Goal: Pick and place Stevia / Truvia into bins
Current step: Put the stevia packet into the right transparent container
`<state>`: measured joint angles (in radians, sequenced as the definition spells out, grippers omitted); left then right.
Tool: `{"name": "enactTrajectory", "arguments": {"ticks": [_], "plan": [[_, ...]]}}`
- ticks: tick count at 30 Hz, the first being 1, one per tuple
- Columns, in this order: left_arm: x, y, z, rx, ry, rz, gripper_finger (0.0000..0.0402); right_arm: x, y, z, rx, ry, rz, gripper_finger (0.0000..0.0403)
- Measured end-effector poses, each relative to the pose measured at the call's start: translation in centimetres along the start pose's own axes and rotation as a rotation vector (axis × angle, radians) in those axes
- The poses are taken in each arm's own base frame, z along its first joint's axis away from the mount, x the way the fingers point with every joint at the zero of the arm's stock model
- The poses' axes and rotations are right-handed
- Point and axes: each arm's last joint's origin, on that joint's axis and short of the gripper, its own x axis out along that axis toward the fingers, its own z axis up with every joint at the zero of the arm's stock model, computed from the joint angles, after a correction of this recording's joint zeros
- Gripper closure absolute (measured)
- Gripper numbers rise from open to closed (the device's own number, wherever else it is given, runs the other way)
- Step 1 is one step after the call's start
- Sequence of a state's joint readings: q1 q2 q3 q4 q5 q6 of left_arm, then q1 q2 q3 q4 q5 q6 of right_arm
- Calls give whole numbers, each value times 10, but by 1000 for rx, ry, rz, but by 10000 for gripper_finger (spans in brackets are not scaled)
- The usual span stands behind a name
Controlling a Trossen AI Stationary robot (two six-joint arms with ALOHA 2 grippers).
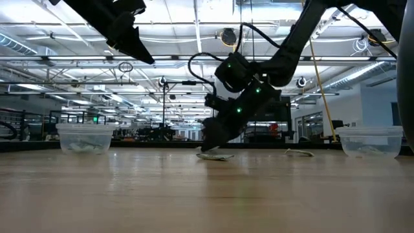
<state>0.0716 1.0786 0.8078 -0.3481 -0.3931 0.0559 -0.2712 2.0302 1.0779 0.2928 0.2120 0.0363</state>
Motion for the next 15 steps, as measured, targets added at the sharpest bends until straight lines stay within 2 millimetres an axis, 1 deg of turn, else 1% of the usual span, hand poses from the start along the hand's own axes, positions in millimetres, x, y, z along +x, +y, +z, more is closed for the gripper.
{"name": "enactTrajectory", "arguments": {"ticks": [4, 7, 10, 15], "plan": [[0, 0, 0, -1, 0, 0, 307, 10, 0, -8, -7, 15, -7, 221], [0, 0, 0, -1, 0, 0, 307, 14, 0, -13, -42, 37, -29, 238], [0, 0, 0, -6, 1, 0, 307, 15, 2, -17, -63, 59, -25, 272], [0, 0, -3, -19, 27, -2, 307, 6, 4, -10, -76, 49, -14, 350]]}}
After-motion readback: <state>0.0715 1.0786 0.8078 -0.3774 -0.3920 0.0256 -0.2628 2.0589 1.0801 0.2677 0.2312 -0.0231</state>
